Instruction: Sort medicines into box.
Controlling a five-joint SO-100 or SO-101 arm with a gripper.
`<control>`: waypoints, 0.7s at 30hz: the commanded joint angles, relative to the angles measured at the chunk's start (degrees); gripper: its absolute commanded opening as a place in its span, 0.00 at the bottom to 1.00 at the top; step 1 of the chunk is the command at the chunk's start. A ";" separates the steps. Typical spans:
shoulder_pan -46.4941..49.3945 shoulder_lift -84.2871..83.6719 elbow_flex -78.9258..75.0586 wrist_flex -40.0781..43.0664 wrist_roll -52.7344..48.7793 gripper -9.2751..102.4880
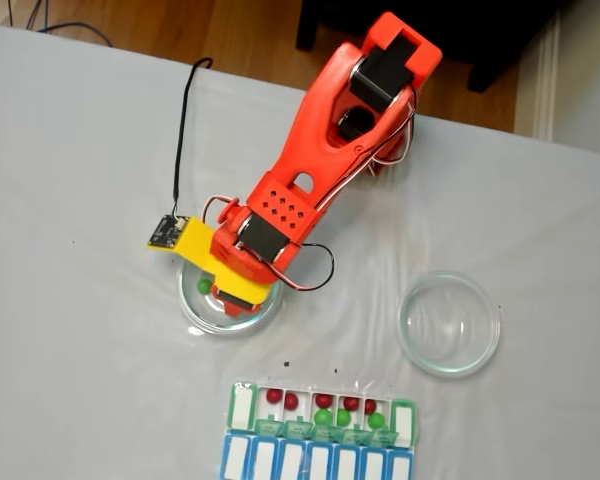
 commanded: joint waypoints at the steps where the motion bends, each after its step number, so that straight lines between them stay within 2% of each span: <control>1: 0.35 4.83 -2.81 -0.70 -1.32 0.23; 9: 0.53 2.37 -6.94 4.66 -5.98 0.24; 21: 0.62 1.32 -9.05 7.56 -13.10 0.25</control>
